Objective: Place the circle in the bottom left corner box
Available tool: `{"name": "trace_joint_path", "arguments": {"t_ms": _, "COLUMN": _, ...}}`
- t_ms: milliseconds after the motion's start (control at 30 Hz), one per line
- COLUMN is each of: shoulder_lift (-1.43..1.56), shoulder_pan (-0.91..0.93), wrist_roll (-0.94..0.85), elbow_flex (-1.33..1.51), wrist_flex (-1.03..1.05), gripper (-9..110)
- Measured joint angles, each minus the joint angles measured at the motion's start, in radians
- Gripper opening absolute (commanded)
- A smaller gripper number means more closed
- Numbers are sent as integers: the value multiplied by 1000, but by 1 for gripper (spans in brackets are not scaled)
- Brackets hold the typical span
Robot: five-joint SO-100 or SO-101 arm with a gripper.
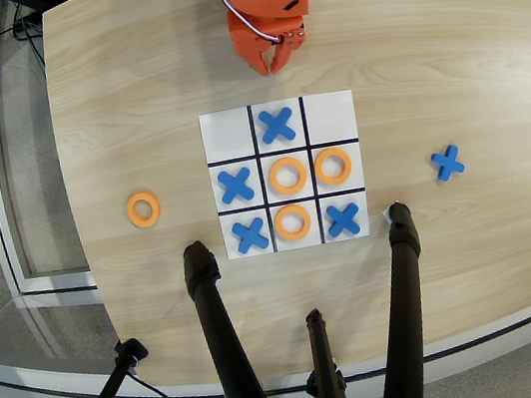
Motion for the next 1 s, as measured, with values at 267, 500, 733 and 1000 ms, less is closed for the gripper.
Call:
{"name": "trace_joint_path", "arguments": {"t_ms": 267, "shoulder_lift": -37, "shoulder_pan": 52, "wrist_roll": 15, "elbow_flex": -9, "wrist_flex": -58, "gripper": 6}}
{"name": "trace_joint_path", "arguments": {"t_ms": 500, "shoulder_lift": -118, "shoulder_pan": 61, "wrist_roll": 18, "elbow_flex": -74, "wrist_flex": -61, "gripper": 6}}
{"name": "trace_joint_path", "arguments": {"t_ms": 733, "shoulder_lift": -532, "shoulder_pan": 163, "wrist_roll": 97, "elbow_flex": -534, "wrist_flex": -14, "gripper": 6}}
{"name": "trace_joint_path", "arguments": {"t_ms": 1000, "shoulder_lift": -1114, "shoulder_pan": 259, "wrist_roll": 135, "elbow_flex": -1074, "wrist_flex": -38, "gripper": 13}}
